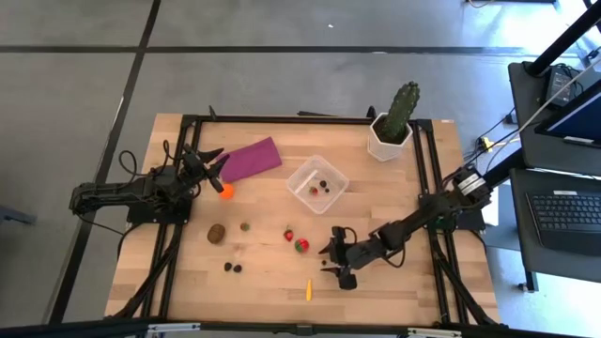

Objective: Pick and placing Produce into tupperware
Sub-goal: Put the blueberry into the transparent container

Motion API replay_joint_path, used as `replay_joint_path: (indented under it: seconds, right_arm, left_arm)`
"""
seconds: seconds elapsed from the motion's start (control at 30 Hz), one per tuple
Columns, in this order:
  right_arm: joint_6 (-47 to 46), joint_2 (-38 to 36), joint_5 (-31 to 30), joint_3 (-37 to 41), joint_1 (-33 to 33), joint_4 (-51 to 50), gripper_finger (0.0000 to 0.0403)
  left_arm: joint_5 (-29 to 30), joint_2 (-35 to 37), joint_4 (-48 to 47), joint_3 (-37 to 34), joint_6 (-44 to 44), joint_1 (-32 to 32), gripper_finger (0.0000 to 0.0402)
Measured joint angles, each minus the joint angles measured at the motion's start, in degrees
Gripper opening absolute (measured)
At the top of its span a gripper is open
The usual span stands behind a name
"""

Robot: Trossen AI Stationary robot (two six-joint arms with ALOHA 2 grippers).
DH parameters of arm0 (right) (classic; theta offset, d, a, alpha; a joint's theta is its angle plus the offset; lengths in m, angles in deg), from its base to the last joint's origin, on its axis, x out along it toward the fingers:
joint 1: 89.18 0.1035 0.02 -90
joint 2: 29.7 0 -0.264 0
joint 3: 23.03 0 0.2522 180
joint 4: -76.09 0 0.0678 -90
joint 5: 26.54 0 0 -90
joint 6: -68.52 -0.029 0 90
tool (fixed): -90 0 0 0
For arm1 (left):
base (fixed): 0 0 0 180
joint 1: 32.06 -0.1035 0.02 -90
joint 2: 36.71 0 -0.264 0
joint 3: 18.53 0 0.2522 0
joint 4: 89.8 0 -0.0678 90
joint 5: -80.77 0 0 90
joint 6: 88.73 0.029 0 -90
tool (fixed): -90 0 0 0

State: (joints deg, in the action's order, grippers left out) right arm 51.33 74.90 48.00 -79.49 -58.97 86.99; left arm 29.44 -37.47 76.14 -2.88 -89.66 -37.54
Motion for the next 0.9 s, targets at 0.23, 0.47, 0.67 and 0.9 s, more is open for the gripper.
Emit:
replay_joint_path:
  seconds: [0.23,0.47,0.67,0.9]
  right_arm:
    - [-2.1,3.89,0.03,-0.02,0.44,2.08,0.0248]
    - [-3.27,5.79,-0.58,-0.13,0.48,2.91,0.0237]
    - [-3.3,5.98,-0.85,-0.21,0.46,1.63,0.019]
    - [-2.0,6.04,-1.0,-0.26,0.8,-0.23,0.0143]
  left_arm:
    - [0.0,0.0,-0.02,-0.01,0.0,0.01,0.0124]
    - [0.0,0.0,0.0,0.0,0.0,0.01,0.0124]
    - [0.0,0.02,0.0,-0.01,0.0,-0.01,0.0124]
    - [0.0,0.0,-0.02,0.0,0.0,0.0,0.0124]
